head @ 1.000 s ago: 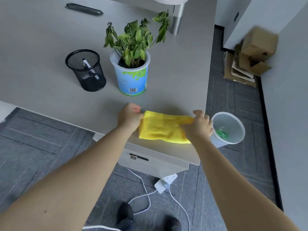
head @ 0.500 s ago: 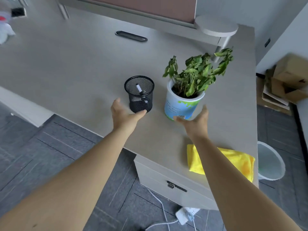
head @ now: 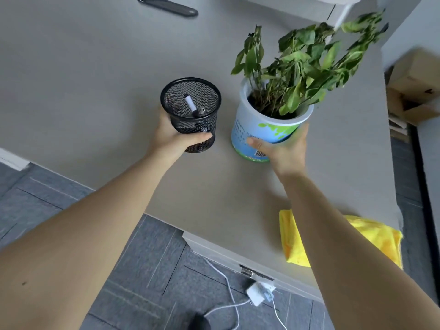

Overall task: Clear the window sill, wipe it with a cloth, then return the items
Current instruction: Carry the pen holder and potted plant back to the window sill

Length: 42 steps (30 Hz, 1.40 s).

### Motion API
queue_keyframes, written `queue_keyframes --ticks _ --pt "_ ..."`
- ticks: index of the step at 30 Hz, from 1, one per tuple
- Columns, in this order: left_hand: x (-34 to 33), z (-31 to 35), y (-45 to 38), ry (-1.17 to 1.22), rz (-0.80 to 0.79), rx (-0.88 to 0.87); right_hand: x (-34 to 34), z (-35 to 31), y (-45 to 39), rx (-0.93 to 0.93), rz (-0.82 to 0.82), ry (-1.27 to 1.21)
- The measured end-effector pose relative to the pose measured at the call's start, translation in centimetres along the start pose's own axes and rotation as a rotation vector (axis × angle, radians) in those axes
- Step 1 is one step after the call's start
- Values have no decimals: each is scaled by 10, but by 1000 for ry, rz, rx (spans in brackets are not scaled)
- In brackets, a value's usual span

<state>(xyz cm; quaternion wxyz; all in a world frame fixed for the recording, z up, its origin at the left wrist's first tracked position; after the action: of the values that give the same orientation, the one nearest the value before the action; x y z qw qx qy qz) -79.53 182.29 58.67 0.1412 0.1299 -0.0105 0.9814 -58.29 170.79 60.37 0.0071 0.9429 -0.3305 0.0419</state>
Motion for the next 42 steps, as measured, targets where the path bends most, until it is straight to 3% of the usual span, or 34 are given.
queue_keyframes --ticks 8,13,21,30,42 --pt "6 13 5 -69 23 -16 7 -13 6 18 101 74" --pt "-11 43 20 -104 -15 -56 45 -39 26 19 171 72" --pt "-102 117 90 -93 -163 -145 176 -90 99 48 369 31" --pt "-218 170 243 -74 -314 -192 334 -112 240 78 561 80" --pt "-363 226 385 -103 -693 -330 494 -108 395 48 907 93"
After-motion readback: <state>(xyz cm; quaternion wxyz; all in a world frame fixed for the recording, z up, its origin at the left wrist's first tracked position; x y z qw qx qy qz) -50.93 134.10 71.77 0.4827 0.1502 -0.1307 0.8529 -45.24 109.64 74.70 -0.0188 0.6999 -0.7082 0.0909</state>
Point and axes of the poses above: each hand's wrist, its own y-axis away from the middle knuckle, its own x-axis out of the back of the hand, z = x × y, the point moved 10 cm from there along -y, towards the middle knuckle, and after that the axes turned 8 degrees about -y, right-handed, at the moved point
